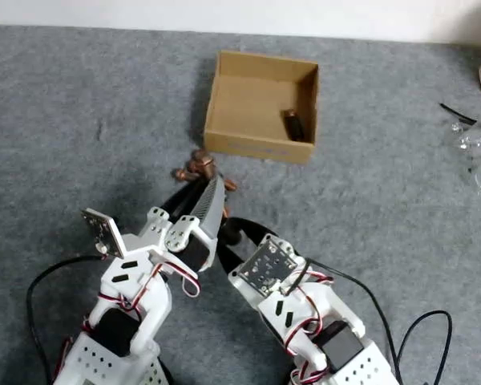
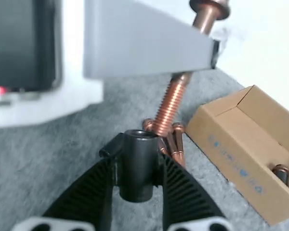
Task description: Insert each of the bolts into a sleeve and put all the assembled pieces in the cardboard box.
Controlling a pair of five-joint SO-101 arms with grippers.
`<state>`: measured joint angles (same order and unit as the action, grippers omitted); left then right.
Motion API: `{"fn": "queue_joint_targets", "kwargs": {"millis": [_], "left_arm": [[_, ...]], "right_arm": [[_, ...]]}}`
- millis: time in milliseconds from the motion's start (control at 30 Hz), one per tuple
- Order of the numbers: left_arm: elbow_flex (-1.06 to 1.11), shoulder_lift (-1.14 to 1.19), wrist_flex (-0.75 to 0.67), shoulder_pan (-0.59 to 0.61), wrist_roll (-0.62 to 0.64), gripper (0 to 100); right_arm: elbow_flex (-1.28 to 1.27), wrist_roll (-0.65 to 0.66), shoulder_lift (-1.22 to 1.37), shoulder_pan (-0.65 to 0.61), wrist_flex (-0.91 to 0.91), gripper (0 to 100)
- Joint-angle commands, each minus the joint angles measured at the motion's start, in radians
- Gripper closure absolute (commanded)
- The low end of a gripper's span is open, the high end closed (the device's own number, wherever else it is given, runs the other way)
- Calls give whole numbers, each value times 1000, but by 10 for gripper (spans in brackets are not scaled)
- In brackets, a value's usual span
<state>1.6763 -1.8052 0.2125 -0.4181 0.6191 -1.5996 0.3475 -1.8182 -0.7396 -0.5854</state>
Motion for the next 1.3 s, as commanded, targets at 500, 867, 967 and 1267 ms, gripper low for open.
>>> {"fn": "queue_joint_targets", "kwargs": {"millis": [500, 867, 967, 1267], "left_arm": [[18, -4, 41, -77, 2, 994], [19, -4, 43, -82, 3, 994], [19, -4, 43, -81, 3, 994], [19, -4, 43, -82, 5, 994]], "right_arm": [[56, -11, -18, 39, 74, 994], [58, -11, -18, 41, 74, 994], [58, -11, -18, 41, 74, 994], [58, -11, -18, 62, 74, 994]]}}
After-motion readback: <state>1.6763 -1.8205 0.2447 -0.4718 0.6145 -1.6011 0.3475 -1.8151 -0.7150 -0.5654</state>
